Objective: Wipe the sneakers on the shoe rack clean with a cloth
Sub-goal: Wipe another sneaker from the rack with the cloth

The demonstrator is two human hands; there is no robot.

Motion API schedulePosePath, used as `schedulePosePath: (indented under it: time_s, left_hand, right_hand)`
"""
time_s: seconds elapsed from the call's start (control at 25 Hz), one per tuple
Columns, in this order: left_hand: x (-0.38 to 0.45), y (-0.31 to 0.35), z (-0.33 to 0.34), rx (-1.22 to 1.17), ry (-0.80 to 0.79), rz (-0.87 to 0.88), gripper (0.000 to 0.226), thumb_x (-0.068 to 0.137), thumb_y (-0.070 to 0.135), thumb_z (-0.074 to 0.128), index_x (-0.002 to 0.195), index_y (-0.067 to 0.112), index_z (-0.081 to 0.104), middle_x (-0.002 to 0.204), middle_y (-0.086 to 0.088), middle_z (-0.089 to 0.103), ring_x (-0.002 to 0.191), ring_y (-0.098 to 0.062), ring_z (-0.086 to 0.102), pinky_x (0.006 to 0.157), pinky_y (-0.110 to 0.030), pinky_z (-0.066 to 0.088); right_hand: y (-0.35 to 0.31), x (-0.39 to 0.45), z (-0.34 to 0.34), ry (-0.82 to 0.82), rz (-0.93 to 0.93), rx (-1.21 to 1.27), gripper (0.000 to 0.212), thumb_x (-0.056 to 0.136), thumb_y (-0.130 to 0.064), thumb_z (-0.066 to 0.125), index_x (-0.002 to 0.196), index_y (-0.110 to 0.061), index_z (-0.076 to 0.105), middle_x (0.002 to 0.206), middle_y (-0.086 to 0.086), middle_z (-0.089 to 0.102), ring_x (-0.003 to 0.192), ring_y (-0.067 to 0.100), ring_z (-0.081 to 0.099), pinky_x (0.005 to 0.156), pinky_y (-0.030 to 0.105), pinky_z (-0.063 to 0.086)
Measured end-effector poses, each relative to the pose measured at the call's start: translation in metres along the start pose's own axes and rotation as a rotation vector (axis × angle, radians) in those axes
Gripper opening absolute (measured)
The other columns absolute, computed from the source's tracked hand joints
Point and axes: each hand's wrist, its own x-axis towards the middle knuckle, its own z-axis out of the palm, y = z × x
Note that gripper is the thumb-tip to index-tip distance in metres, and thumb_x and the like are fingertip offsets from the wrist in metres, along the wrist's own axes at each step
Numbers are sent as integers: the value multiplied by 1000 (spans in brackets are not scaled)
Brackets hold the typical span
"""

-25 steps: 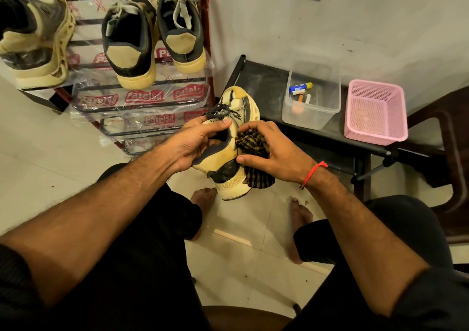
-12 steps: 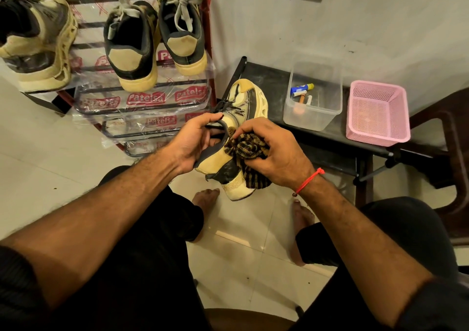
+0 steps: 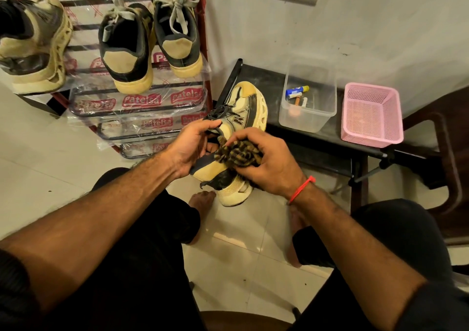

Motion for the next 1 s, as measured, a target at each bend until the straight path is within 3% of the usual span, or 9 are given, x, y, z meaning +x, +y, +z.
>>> schedulePosePath:
  time_s: [0.08,0.16,0.28,0.36,0.44,0.6,0.8,1.0]
  left_hand:
    - [-6,3,2,-17,-16,-19,24,102,27,53,85,11,61,62,1,67,54,-15,59,52,-25,50]
    - [-6,1,2,-43,-35,-46,27,101,26,54,80,11,63,57,-1,63,47,-14,58,48,-23,49]
    - [-2,-5,1,10,-72,-36,22,81,35,79,86,16,68,72,-9,51,54,-22,42,50,-25,38]
    - [-1,-9,2,39,-109,1,13,84,29,78,84,20,69,76,-11,49,54,-22,39,46,-22,40]
    - [-1,-10,5,93,-150,15,6,98,18,62,93,20,63,70,-7,58,44,-17,50,39,-20,42]
    - [-6,-5,13,134,-190,46,16,102,15,52,116,22,57,73,-3,65,45,-15,57,38,-19,44]
    - [-6,-7,9,204,-147,80,29,109,17,36,132,25,51,70,-3,67,45,-16,59,39,-20,44]
    - [-9,-9,15,289,-164,115,22,104,10,49,118,25,59,75,4,66,43,-16,58,36,-19,43]
  right_hand:
    - [-3,1,7,-28,-87,-61,37,81,-14,79,115,-14,64,115,-1,65,112,11,59,103,29,47]
    - [2,12,1,115,-59,-132,34,82,-13,77,114,-15,64,116,0,64,113,11,57,104,29,47]
    - [20,23,-25,353,100,-181,31,83,-8,74,111,-16,65,113,-2,64,110,8,56,101,29,50]
    - [32,22,-34,354,136,-157,33,82,-7,75,111,-17,64,112,-5,64,109,9,59,98,30,52]
    - [37,16,-36,316,187,-62,41,81,-7,77,117,-18,62,116,-4,64,112,10,61,98,26,52]
    - [35,13,-35,315,296,18,48,81,-11,79,125,-17,61,122,-1,64,115,8,59,99,21,50]
    - [4,7,0,109,41,-140,43,79,-15,80,120,-16,66,118,0,65,114,10,57,104,21,43]
    - [31,26,-32,390,231,-231,38,81,-8,76,116,-15,67,115,0,63,112,11,55,102,30,49]
